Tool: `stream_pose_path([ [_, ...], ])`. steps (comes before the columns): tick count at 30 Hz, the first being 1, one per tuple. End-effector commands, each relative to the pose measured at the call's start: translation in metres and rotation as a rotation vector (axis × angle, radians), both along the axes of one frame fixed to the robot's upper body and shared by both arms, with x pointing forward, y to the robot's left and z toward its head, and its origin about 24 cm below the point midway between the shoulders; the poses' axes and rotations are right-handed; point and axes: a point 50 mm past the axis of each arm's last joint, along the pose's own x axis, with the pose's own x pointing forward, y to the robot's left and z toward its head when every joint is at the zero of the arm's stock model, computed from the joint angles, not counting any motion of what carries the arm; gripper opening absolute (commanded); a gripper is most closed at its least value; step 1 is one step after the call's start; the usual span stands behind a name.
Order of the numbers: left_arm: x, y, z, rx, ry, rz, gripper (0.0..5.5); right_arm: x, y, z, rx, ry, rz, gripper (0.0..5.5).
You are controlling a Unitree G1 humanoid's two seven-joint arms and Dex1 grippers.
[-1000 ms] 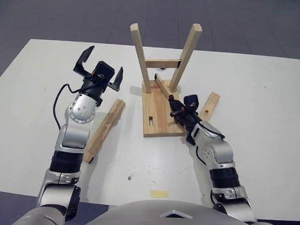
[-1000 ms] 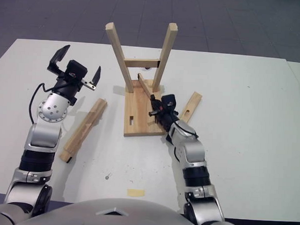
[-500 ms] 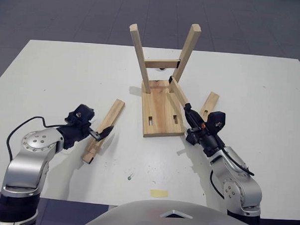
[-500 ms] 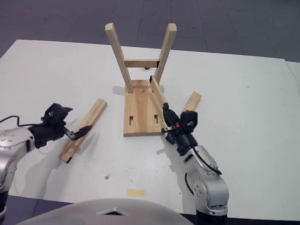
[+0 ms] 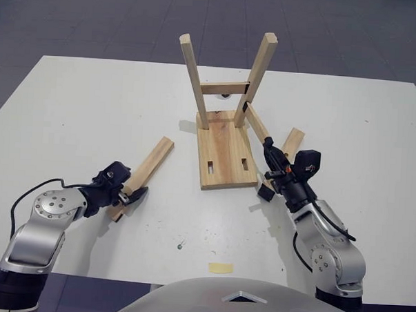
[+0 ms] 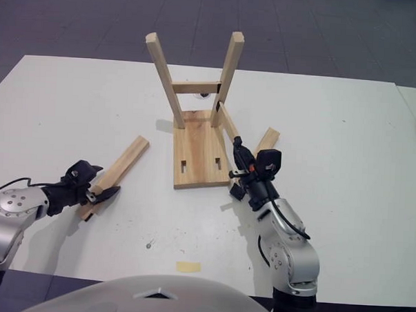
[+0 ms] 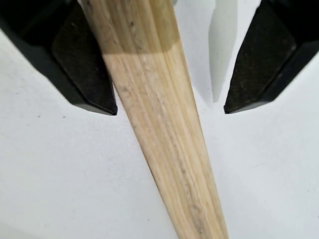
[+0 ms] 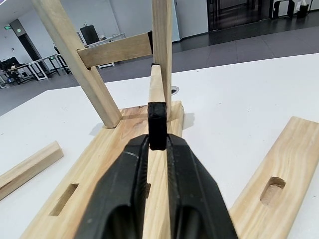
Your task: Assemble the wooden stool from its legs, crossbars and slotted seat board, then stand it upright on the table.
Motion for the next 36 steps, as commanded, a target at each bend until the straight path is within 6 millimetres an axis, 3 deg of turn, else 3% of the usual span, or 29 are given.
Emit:
stream_pose_path([
  [1,-0.029,0.022,-0.057,0.094,0.210,0.061,3.04,0.003,0.000,-0.001,0.003,0.010,-0.008,0.40],
  [8,-0.025,0.021,-0.068,-0.014,0.265,0.045,2.14,0.006,0.003,-0.004,0.006,0.015,-0.014,0.40],
  [14,-0.007,0.006,-0.060,-0.428,0.435,0.134,2.07,0.008,0.006,-0.006,0.012,0.017,-0.023,0.40],
  [16,0.007,0.010,-0.049,-0.691,0.535,0.209,2.07,0.007,0.008,-0.008,0.015,0.022,-0.026,0.40],
  [18,0.028,-0.013,0.008,-0.946,0.556,0.202,2.06,0.006,0.009,-0.009,0.020,0.025,-0.031,0.40],
  [20,0.025,-0.024,0.031,-1.020,0.603,0.177,2.06,0.005,0.011,-0.010,0.022,0.026,-0.034,0.40],
  [24,0.024,-0.027,0.020,-1.106,0.706,0.283,2.06,0.004,0.016,-0.012,0.027,0.034,-0.020,0.40],
  [28,0.031,-0.052,0.025,-1.276,0.662,0.350,2.06,0.004,0.018,-0.013,0.037,0.036,-0.020,0.40],
  [32,0.038,-0.067,0.031,-1.491,0.620,0.610,2.06,0.004,0.022,-0.015,0.043,0.040,-0.016,0.40],
  [36,0.034,-0.070,0.019,-1.533,0.659,0.815,2.06,0.004,0.022,-0.016,0.042,0.041,-0.025,0.40],
])
